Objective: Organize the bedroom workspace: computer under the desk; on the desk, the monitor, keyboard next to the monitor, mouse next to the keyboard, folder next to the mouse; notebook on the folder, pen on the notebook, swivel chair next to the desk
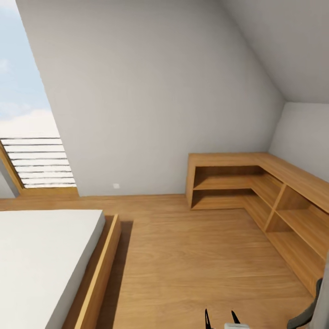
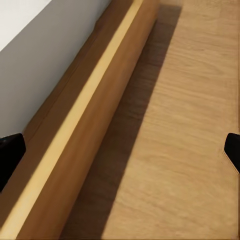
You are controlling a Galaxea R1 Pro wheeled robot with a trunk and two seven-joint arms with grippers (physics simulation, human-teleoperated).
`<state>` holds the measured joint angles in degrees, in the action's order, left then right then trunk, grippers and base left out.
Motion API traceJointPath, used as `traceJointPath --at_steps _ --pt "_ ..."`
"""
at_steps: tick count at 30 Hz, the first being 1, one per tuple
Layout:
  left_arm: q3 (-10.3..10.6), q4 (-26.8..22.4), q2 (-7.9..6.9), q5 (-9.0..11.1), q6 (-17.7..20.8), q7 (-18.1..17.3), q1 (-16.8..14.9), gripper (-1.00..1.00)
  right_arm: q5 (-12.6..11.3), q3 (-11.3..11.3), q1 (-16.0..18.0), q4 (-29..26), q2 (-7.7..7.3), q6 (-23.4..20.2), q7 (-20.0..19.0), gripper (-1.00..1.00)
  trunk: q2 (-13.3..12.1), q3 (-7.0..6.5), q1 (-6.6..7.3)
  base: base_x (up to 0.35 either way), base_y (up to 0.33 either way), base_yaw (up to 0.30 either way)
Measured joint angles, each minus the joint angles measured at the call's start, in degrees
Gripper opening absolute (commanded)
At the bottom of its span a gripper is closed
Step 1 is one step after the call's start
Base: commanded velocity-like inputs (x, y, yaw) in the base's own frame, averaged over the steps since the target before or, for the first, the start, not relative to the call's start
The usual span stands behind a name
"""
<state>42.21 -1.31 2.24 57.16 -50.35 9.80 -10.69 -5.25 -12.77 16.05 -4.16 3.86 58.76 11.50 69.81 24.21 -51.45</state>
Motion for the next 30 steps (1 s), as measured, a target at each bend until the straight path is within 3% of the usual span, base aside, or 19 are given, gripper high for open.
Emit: traceJointPath --at_steps 30 --pt "0.0 0.0 -0.05 0.0 0.0 0.0 0.0 1.00 0.0 0.0 0.0 0.0 0.00 0.0 0.0 1.00 0.0 0.00 0.00 0.321 -0.049 0.000"
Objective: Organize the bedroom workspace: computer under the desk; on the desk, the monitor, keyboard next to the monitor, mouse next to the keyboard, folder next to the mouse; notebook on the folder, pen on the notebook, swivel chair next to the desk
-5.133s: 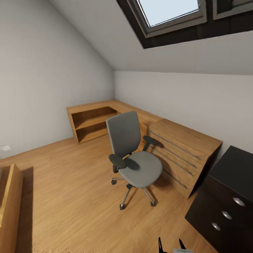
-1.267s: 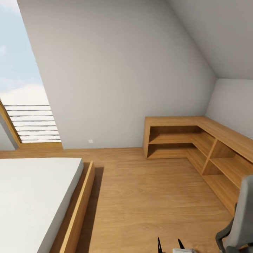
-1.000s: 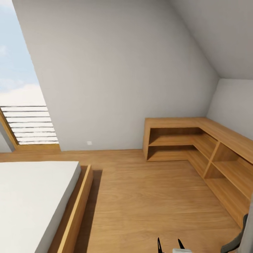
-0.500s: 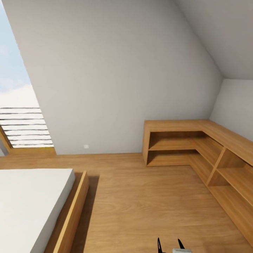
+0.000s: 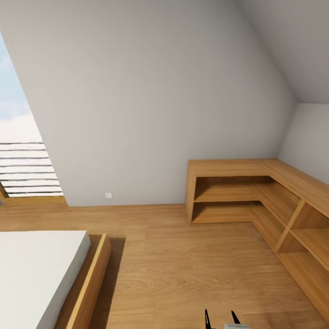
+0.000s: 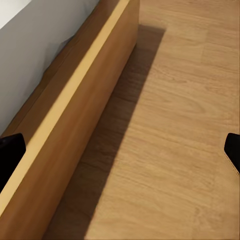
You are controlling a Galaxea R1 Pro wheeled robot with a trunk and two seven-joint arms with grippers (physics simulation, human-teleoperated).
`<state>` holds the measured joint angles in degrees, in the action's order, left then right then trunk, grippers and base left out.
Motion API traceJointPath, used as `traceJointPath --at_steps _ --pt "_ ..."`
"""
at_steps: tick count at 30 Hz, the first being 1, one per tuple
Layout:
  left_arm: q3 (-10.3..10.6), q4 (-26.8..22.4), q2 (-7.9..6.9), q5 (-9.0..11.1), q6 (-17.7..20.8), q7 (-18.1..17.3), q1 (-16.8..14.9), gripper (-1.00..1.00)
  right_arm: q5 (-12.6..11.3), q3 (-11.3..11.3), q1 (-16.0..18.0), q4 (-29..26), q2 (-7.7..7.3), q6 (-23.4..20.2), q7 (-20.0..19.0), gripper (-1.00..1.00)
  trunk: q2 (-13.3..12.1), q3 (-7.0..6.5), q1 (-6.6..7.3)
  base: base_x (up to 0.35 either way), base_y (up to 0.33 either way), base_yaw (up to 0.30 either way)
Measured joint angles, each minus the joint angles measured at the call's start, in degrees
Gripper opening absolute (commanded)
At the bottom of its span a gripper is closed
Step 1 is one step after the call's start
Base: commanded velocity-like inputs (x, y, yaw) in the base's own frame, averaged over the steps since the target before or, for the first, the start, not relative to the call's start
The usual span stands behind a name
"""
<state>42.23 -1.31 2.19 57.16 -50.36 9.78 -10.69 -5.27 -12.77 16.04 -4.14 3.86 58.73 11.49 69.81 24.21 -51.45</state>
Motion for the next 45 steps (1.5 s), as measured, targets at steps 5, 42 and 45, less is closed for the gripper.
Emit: traceJointPath --at_steps 5,42,45 --pt "0.0 0.0 0.00 0.0 0.0 0.0 0.0 1.00 0.0 0.0 0.0 0.0 0.00 0.0 0.0 1.00 0.0 0.00 0.00 0.322 -0.002 0.000" --pt "0.0 0.0 0.05 -0.1 0.1 0.0 0.0 1.00 -0.1 -0.1 0.0 0.0 -0.09 -0.1 0.1 1.00 0.0 0.00 0.00 0.322 0.000 -0.059" --pt "0.0 0.0 0.06 -0.1 0.1 0.0 0.0 1.00 -0.1 -0.1 0.0 0.0 -0.09 -0.1 0.0 1.00 0.0 0.00 0.00 0.322 0.000 -0.247"
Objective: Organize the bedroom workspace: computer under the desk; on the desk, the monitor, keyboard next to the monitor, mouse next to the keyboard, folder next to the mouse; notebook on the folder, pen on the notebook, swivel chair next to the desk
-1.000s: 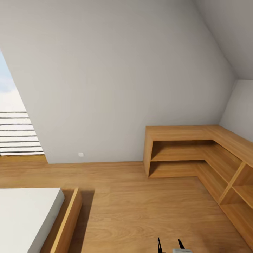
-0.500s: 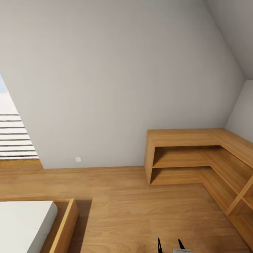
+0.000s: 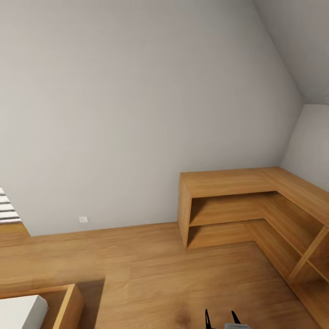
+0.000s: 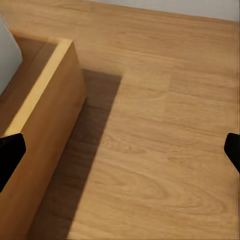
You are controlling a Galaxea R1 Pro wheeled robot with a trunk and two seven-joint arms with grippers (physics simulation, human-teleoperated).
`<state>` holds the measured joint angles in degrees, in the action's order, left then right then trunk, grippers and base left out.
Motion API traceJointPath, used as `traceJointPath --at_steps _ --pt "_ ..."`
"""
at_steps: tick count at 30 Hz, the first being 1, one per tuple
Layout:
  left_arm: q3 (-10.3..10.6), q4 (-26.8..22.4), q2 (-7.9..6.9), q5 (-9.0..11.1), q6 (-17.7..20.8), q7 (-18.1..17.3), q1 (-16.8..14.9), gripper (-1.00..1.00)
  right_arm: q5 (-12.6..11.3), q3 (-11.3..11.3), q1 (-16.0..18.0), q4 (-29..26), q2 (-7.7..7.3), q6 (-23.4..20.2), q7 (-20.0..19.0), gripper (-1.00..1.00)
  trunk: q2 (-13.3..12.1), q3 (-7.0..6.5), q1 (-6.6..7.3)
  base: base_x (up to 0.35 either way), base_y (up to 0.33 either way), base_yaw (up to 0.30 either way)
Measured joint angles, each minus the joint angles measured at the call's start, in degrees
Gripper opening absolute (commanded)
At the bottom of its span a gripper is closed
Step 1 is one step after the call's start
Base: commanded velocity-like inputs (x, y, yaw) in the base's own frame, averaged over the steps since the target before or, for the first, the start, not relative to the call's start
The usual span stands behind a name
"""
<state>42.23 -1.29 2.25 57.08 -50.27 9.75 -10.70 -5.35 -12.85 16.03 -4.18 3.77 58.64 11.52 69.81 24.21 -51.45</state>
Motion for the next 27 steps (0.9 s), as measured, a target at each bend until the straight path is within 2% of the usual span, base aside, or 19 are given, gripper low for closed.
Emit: traceJointPath --at_steps 11,27 --pt "0.0 0.0 0.03 0.0 0.0 0.0 0.0 1.00 0.0 0.0 0.0 0.0 0.00 0.0 -0.1 1.00 0.0 0.00 -0.01 0.277 0.000 -0.254" --pt "-0.1 0.0 0.04 0.0 -0.1 -0.1 0.0 1.00 0.0 0.0 0.0 0.0 0.00 0.0 -0.1 1.00 0.0 0.00 -0.03 0.017 0.000 -0.257"
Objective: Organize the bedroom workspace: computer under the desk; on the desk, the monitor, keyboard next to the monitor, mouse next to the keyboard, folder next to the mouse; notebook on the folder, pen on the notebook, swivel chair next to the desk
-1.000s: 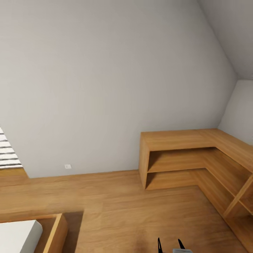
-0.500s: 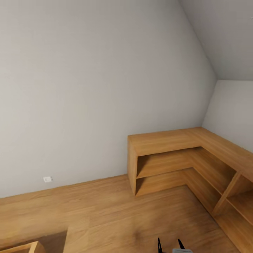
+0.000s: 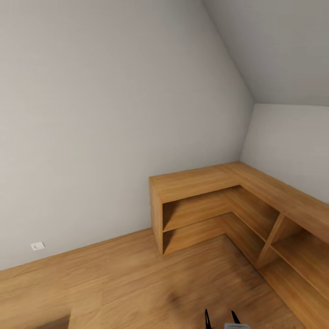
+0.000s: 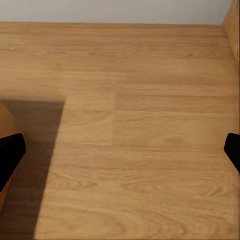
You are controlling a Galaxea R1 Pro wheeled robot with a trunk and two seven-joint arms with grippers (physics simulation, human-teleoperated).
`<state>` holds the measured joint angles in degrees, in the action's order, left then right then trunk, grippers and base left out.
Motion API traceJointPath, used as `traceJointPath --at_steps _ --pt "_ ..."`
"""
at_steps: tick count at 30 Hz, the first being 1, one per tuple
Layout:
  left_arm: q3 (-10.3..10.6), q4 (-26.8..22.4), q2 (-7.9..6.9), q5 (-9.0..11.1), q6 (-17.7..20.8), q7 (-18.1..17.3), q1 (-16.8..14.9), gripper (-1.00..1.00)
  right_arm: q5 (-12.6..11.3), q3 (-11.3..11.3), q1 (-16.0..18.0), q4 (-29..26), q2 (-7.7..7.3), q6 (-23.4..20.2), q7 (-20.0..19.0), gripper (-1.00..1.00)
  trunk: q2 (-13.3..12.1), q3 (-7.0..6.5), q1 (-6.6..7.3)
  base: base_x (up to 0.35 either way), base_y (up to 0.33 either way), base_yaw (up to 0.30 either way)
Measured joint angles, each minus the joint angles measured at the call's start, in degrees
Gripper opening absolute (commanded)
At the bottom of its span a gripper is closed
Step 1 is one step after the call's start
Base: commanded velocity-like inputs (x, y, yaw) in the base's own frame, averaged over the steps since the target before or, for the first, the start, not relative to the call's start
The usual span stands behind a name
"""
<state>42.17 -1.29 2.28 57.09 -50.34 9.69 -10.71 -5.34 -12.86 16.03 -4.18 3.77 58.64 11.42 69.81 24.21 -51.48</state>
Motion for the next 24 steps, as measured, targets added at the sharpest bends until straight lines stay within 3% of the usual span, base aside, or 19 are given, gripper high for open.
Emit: traceJointPath --at_steps 24 --pt "0.0 0.0 -0.03 0.0 0.0 0.0 0.0 1.00 0.1 0.0 0.0 0.0 0.00 0.0 0.0 1.00 0.0 0.00 0.01 0.017 0.000 -0.259"
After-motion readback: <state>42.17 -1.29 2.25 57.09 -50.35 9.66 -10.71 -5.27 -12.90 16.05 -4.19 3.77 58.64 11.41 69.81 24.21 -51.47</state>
